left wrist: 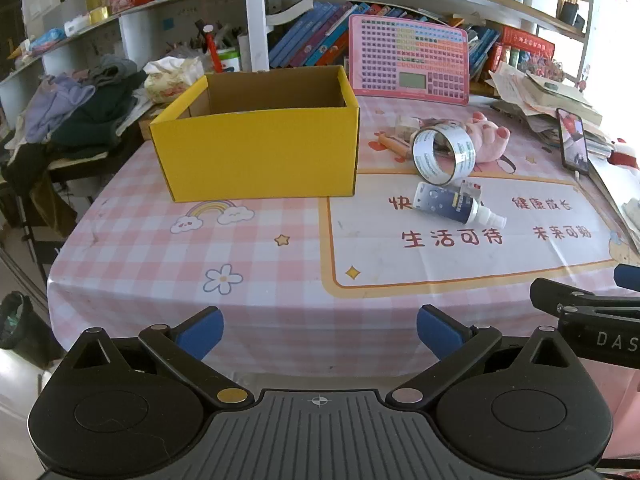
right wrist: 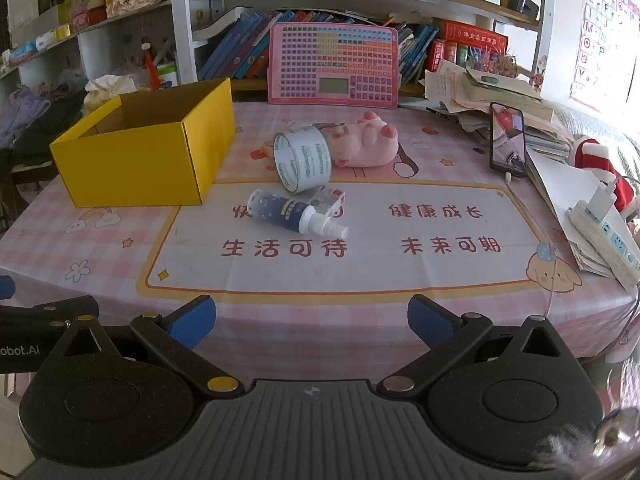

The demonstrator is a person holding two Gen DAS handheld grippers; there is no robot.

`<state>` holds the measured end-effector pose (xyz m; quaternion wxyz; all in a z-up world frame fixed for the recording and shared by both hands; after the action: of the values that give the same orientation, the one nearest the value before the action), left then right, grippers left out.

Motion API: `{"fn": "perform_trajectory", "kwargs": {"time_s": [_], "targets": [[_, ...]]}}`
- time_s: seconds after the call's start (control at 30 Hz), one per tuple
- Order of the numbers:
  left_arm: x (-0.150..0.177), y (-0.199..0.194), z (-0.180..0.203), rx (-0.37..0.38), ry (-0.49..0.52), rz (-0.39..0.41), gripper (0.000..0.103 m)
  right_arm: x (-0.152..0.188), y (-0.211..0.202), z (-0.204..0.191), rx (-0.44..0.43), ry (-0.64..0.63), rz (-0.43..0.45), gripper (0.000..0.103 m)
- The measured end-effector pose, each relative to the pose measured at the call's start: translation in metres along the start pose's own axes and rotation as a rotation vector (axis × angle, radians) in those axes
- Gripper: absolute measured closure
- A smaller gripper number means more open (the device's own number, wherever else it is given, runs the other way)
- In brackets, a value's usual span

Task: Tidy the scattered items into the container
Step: 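Move both tools toward the spray bottle and tape on the table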

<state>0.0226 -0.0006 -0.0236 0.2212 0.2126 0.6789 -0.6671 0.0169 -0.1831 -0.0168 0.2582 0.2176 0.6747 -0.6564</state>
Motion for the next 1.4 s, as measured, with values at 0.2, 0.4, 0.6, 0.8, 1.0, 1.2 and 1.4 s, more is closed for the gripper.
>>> {"fn": "perform_trajectory", "kwargs": {"time_s": [0.2, 0.4, 0.6, 0.8, 1.0, 1.2, 1.4], "targets": [[-0.0003, -0.0005, -0.0004, 0.003, -0.001, -0.001, 0.0, 0.0005, 0.0011, -0.0013, 0.002, -0.003, 0.0, 0.0], [0.0, -0.0028, -0.0005, 0.026, -0.009, 0.005, 0.0, 0.0002, 0.0009, -0.0003, 0.002, -0.003, 0.0, 0.0], [0.0005, -0.0036, 0.0015, 0.02, -0.005, 0.009, 0.0, 0.0001, 0.0006, 0.0011, 0.004, -0.003, -0.001, 0.0], [0.0007, -0.0046, 0.003, 0.017, 0.001, 0.011, 0.0, 0.0011, -0.0018, 0.0018, -0.005, -0.006, 0.008, 0.0], [-0.001, -0.005, 0.0041, 0.033, -0.001, 0.018, 0.0, 0.0009, -0.0036, 0.0062, -0.008, 0.001, 0.015, 0.0], [-0.002, -0.0022, 0.0044, 0.028, 0.001, 0.011, 0.0, 0.0006, -0.0018, 0.0064, -0.007, 0.001, 0.012, 0.0], [-0.0026, -0.0002, 0.0033, 0.037, 0.005, 0.016, 0.0, -0.0015, 0.0008, 0.0014, -0.013, -0.015, 0.013, 0.0]]}}
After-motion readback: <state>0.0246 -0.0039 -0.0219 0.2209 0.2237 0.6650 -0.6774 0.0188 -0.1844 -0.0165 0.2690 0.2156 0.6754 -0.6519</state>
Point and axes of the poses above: each gripper's, at about its wrist camera, not at the fingertips, and y roughly the way its jaws point, z to its right, x to its underside, the point moved 3 cm from there along y, roughly the way its jaws point, and after that the axes turned 8 degrees about -z, right-handed, at the moved point
